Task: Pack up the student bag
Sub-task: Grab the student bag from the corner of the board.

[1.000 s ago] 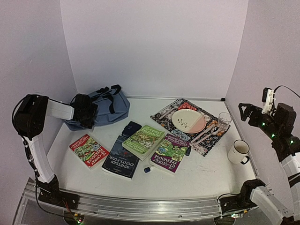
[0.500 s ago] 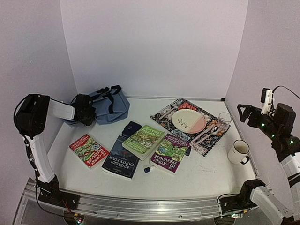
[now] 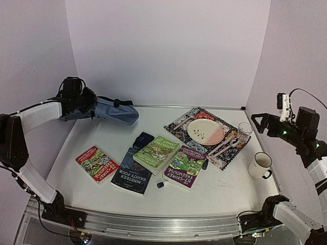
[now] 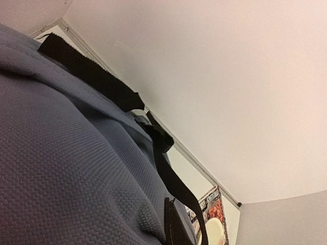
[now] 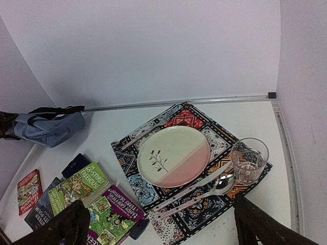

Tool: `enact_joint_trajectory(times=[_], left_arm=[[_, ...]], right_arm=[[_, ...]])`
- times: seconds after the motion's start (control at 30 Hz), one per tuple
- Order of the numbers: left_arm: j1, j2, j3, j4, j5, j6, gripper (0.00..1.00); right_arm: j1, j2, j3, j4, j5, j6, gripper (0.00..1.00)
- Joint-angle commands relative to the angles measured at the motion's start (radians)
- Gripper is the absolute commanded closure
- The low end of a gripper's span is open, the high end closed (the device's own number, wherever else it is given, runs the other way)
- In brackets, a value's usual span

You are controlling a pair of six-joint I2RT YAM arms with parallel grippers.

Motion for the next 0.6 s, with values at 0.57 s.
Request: enact_joint_trajectory(times=[0.57], left_arm=[[0.029, -0.255, 0.217, -0.250, 0.823, 0.446, 1.00]], right_arm=[[0.159, 0.100, 0.067, -0.021, -0.173, -0.002, 0.02]])
